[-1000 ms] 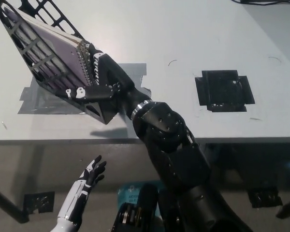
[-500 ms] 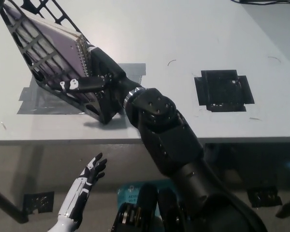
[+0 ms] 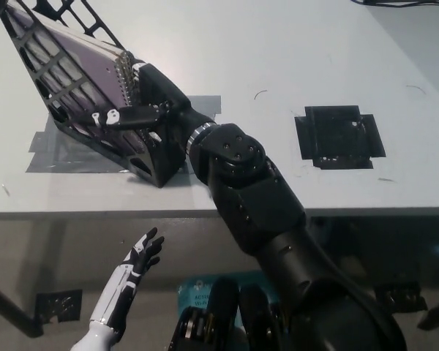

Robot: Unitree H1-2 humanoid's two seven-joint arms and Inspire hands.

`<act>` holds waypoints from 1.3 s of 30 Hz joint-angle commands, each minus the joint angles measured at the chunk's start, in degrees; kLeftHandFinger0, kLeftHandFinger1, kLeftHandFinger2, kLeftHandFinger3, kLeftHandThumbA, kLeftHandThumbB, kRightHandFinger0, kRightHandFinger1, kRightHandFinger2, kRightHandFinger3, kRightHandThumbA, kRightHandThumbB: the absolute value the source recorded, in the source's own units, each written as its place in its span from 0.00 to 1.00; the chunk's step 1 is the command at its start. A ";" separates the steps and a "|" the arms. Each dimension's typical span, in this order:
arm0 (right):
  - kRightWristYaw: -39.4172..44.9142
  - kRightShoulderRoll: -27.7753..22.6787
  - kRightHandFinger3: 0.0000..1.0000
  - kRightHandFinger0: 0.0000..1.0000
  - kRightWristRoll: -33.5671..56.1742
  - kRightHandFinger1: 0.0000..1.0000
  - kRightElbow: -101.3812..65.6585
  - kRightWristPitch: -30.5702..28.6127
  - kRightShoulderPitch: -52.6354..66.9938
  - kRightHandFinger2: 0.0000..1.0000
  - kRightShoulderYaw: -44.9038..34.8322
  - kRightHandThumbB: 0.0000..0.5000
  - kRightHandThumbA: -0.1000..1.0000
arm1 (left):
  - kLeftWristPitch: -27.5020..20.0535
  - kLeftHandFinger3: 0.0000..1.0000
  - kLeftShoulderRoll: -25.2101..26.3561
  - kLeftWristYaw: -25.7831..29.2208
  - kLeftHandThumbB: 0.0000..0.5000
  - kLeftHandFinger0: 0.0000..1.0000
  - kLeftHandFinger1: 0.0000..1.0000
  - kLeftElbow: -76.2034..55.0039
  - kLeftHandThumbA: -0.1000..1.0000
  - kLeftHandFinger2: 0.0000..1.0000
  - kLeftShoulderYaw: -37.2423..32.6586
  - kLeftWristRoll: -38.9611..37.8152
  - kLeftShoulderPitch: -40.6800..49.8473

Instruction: A shelf with a book inside it is placed on the center of the desk infront of the robot. The robot uses its right hand to grab the book, take it out and hand it to a person.

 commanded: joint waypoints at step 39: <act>-6.83 1.19 0.00 0.00 -2.44 0.00 1.08 -1.47 -4.81 0.00 -1.49 0.19 1.00 | -1.76 1.00 0.76 -0.45 0.60 1.00 1.00 -1.34 1.00 1.00 0.33 0.91 -1.54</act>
